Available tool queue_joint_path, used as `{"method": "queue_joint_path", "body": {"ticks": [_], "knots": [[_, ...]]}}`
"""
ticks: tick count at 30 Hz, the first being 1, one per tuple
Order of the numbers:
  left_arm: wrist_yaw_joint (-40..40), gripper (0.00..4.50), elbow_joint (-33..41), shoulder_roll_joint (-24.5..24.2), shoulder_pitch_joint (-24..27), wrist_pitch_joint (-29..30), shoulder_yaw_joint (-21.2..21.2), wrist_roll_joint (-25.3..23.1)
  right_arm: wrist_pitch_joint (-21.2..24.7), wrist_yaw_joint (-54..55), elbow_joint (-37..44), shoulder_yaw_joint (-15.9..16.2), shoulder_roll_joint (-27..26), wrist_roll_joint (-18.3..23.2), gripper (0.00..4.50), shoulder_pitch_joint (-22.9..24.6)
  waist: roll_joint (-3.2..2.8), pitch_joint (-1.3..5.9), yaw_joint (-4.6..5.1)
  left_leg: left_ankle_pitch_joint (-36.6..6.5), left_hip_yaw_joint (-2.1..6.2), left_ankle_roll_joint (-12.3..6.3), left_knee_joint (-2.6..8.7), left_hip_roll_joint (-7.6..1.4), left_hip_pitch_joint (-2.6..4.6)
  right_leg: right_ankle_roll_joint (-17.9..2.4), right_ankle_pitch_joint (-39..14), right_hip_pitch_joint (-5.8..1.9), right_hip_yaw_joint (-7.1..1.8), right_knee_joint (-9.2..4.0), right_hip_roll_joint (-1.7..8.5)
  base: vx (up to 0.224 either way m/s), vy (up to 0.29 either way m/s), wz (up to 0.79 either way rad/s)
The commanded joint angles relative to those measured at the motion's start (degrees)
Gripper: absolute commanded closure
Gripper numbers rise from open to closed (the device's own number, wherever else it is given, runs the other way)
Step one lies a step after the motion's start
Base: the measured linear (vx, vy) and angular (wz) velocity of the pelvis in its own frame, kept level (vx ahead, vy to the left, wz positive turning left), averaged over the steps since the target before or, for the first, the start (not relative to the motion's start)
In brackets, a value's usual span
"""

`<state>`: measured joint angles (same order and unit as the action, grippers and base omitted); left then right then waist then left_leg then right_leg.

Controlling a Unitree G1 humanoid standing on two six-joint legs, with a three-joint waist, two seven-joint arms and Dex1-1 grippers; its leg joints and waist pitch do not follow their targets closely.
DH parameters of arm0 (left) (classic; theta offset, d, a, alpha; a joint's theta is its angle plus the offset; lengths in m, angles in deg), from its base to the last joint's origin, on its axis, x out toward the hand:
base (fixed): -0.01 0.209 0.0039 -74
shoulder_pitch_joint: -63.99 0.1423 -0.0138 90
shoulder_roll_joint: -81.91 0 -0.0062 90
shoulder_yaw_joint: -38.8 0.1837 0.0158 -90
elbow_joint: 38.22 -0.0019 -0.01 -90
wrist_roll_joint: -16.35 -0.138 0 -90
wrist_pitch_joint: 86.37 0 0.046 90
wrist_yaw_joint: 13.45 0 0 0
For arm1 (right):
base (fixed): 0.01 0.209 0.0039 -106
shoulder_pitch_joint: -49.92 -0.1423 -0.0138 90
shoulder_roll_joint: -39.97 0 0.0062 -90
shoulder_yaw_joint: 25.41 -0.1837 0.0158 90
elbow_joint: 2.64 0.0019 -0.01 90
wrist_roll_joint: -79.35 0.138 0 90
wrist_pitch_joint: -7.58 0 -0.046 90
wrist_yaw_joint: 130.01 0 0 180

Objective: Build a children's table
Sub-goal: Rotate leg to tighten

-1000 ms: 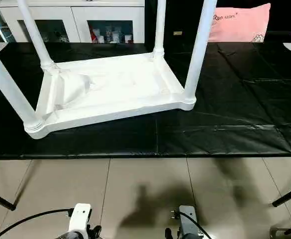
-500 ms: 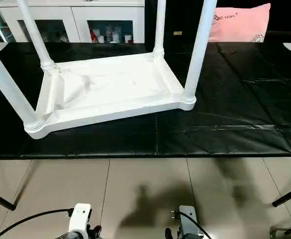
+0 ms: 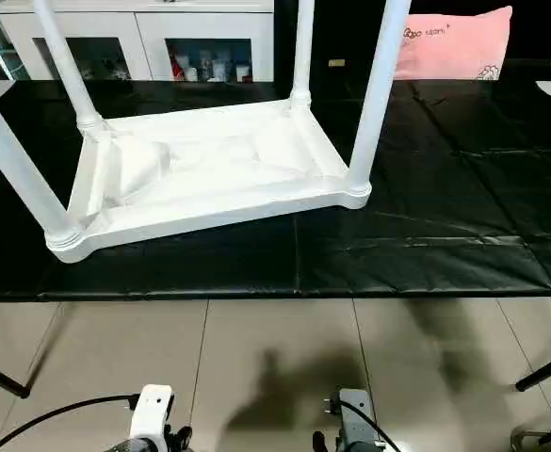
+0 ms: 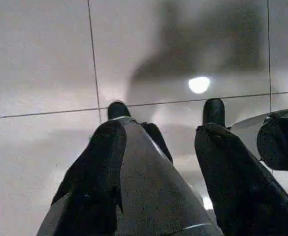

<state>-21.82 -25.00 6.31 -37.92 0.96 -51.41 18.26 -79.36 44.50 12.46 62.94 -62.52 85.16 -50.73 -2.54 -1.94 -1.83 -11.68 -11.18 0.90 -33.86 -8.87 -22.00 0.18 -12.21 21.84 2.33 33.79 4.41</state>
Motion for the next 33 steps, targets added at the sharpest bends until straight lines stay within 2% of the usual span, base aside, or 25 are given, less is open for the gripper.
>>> {"method": "queue_joint_path", "body": {"ticks": [1, 33], "knots": [[0.0, 1.90, -0.5, -0.2, -0.1, 0.3, -0.5, -0.4, 0.4, 0.0, -0.4, 0.1, -0.1, -0.6, 0.00, 0.5, 0.22, 1.82, 0.04, -18.4, 2.41, -1.81, 5.24, -5.52, 1.06, -14.5, -10.5, -1.16, -2.84, -4.71, 5.67, 0.000, 0.000, 0.00], [0.0, 1.90, -0.5, -0.2, -0.1, 0.3, -0.5, -0.4, 0.4, 0.0, -0.4, 0.1, -0.1, -0.6, 0.00, 0.5, 0.19, 1.88, 0.04, -17.9, 2.40, -1.99, 5.20, -5.54, 1.03, -14.8, -9.3, -1.25, -2.81, -4.59, 5.68, 0.000, 0.000, 0.00]]}}
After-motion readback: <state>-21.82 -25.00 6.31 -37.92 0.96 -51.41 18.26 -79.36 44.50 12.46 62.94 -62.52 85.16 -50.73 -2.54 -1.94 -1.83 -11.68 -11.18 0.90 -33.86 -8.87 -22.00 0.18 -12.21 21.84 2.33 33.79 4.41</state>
